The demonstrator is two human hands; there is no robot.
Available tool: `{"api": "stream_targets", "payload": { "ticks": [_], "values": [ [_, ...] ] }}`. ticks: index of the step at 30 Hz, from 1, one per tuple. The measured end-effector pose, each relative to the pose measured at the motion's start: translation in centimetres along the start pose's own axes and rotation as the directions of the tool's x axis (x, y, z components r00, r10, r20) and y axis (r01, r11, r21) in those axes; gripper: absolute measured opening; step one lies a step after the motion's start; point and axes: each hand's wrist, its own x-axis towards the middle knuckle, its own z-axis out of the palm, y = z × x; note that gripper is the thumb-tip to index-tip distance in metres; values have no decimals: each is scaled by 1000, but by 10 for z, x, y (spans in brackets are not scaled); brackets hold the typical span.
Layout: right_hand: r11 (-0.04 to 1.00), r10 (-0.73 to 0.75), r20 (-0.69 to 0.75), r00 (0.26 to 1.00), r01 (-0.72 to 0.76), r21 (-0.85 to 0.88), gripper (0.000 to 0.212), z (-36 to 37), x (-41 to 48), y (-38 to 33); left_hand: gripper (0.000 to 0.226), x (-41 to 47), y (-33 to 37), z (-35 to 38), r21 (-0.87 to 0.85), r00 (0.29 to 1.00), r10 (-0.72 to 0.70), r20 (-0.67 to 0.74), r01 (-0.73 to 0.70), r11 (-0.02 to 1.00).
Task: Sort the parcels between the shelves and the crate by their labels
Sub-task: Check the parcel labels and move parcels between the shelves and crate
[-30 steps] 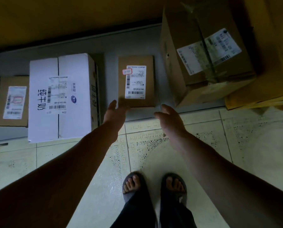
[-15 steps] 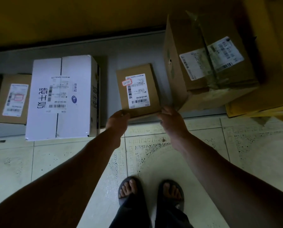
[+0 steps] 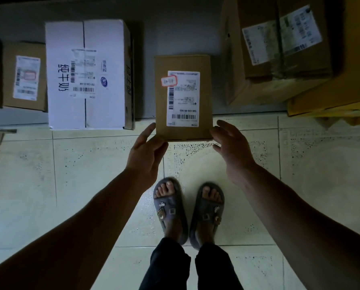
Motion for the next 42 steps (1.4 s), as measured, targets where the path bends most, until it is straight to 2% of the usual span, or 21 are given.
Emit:
{"api": "stream_targets", "payload": {
  "ticks": [2, 4, 7, 11, 14, 23, 31, 37, 42],
  "values": [
    [1000, 6, 50, 999, -7, 20, 31, -1, -6, -11, 46, -13, -1, -6, -14, 998, 17, 65, -16, 1000],
    [999, -5, 135, 991, 1, 34, 38, -4, -13, -20, 48, -25, -4, -11, -40, 989, 29, 144, -24, 999],
    [997, -70, 239, 969, 60, 47, 28, -6, -26, -33, 53, -40, -5, -14, -98, 975, 32, 221, -10, 995],
    [982, -122, 295, 948, 71, 177, 31, -8, -40, -41, 58, -57, -6, -15, -160, 967, 39, 253, 2, 987],
    [963, -160, 305, 939, 81, 257, 30, -11, -53, -44, 61, -67, -8, -16, -191, 964, 47, 263, 4, 982],
    [947, -256, 284, 924, 180, 267, 33, -25, -79, -45, 65, -89, -12, -21, -226, 930, 70, 360, 14, 974],
    [939, -257, 266, 929, 175, 296, 29, -32, -83, -48, 61, -91, -15, -17, -199, 927, 54, 372, 23, 980],
    [941, -168, 268, 949, 73, 330, 30, -28, -88, -42, 80, -96, -21, -2, -200, 927, 37, 373, 41, 979],
    [929, -99, 306, 947, -23, 370, 40, -28, -103, -36, 59, -114, -25, 21, -74, 939, 17, 343, 9, 997]
  ]
}}
